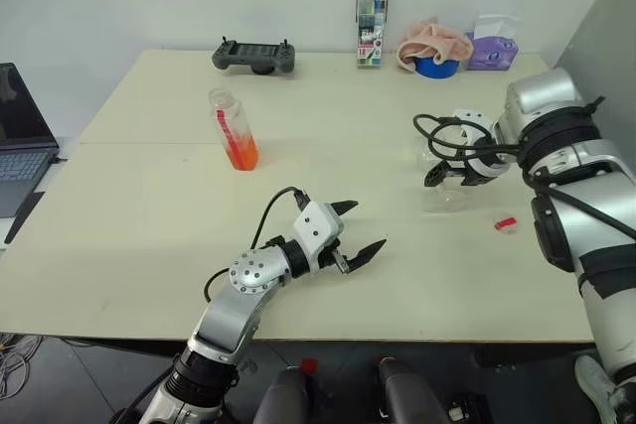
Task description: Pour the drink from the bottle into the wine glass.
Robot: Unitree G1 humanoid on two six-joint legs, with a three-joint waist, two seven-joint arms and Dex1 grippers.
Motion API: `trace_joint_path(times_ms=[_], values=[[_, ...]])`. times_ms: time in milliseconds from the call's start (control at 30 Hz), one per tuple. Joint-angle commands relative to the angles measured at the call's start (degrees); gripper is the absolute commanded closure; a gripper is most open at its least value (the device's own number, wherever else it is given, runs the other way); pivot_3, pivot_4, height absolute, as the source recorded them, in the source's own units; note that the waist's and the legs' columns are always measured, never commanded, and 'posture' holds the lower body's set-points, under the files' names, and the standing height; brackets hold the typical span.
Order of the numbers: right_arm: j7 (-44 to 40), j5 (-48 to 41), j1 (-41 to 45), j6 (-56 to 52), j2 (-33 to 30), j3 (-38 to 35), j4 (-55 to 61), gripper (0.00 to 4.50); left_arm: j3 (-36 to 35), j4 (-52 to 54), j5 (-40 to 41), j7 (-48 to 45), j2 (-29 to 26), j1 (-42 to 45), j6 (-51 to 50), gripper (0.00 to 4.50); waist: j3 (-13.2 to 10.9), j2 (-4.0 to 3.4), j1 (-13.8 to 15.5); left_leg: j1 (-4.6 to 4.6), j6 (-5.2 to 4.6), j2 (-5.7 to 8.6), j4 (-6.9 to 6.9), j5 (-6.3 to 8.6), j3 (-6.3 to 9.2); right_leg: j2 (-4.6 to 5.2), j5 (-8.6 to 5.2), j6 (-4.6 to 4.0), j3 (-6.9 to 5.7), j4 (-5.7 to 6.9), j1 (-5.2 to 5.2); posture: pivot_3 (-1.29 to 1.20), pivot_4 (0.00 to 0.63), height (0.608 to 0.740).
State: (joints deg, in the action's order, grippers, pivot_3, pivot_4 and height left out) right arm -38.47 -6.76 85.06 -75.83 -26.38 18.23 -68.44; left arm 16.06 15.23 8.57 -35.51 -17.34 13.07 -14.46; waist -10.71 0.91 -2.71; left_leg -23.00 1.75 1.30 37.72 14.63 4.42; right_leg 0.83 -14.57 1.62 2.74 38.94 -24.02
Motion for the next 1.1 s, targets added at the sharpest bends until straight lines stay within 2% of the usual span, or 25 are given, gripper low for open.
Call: trace_joint_path(times_ms=[33, 133, 233, 567, 600, 833, 900, 967, 1100], values=[[-3.4, 3.9, 2.4, 5.9, 0.2, 0.7, -3.2, 0.00, 0.7, 4.4, -0.6, 1.7, 1.0, -1.0, -0.5, 0.06, 0.0, 0.00, 0.0, 0.00, 0.00, 0.00, 0.00, 0.00, 0.01, 0.00, 0.00, 0.00, -0.01, 0.02, -0.01, 0.00, 0.150, 0.740], [-0.9, 5.0, 1.6, 10.3, 0.4, -1.9, -5.5, 0.00, 1.1, 5.9, -1.1, 2.7, 1.3, -2.4, -1.4, 0.06, 0.0, 0.00, 0.0, 0.00, 0.00, -0.01, 0.00, 0.00, 0.04, 0.00, 0.00, 0.00, -0.03, 0.02, 0.00, 0.00, 0.150, 0.740], [1.0, 5.9, 0.5, 13.2, 0.9, -3.8, -6.7, 0.63, 1.3, 7.0, -1.5, 3.6, 1.4, -3.2, -2.3, 0.00, 0.0, 0.00, 0.1, 0.01, 0.01, 0.00, 0.00, 0.00, 0.05, 0.01, 0.00, 0.00, -0.03, 0.03, 0.00, 0.00, 0.150, 0.740], [0.0, 8.6, 1.2, 13.9, 2.2, -7.3, -7.5, 4.24, 0.8, 5.8, -0.9, 4.3, 1.8, -1.9, -3.2, 0.00, 0.0, 0.00, 0.2, 0.01, 0.01, 0.00, 0.00, 0.00, 0.05, 0.00, 0.00, 0.00, -0.03, 0.03, 0.01, 0.00, 0.150, 0.740], [0.1, 8.7, 1.6, 14.4, 2.3, -7.5, -7.2, 4.35, 0.8, 5.4, -0.8, 4.1, 1.9, -1.6, -3.3, 0.00, 0.0, -0.01, 0.2, 0.02, 0.01, 0.00, 0.00, 0.00, 0.04, 0.00, 0.00, 0.00, -0.02, 0.03, 0.01, 0.00, 0.150, 0.740], [2.7, 4.8, 5.9, 16.2, 3.8, -15.2, -3.2, 4.35, 0.9, 3.7, -0.6, 3.7, 2.5, 0.2, -3.9, 0.00, 0.0, -0.07, 0.0, 0.00, 0.01, -0.01, -0.01, 0.00, 0.02, -0.01, 0.00, -0.01, -0.01, 0.04, -0.03, 0.00, 0.150, 0.740], [3.5, 2.2, 5.0, 16.3, 6.0, -18.1, 2.1, 4.35, 0.3, 4.0, 0.3, 3.4, 2.7, 1.5, -4.9, 0.00, 0.0, -0.08, 0.0, 0.00, 0.01, -0.02, -0.02, 0.00, 0.02, -0.01, 0.00, 0.00, -0.01, 0.05, -0.04, 0.00, 0.150, 0.740], [4.9, -0.5, 2.2, 17.6, 8.7, -21.1, 9.6, 4.35, -0.7, 4.2, 1.3, 3.0, 2.7, 2.4, -5.9, 0.00, 0.0, -0.08, -0.1, 0.00, 0.01, -0.04, -0.02, 0.00, 0.07, -0.01, 0.00, 0.00, -0.04, 0.06, -0.03, 0.00, 0.150, 0.740], [7.1, 1.8, -11.0, 29.3, 13.4, -16.5, 30.5, 4.35, -2.7, 4.7, 2.6, 2.6, 1.3, 3.5, -8.0, 0.00, 0.0, -0.05, -0.1, -0.01, 0.01, -0.10, 0.00, 0.00, 0.21, 0.01, -0.02, 0.04, -0.17, 0.06, 0.02, 0.00, 0.150, 0.740]])
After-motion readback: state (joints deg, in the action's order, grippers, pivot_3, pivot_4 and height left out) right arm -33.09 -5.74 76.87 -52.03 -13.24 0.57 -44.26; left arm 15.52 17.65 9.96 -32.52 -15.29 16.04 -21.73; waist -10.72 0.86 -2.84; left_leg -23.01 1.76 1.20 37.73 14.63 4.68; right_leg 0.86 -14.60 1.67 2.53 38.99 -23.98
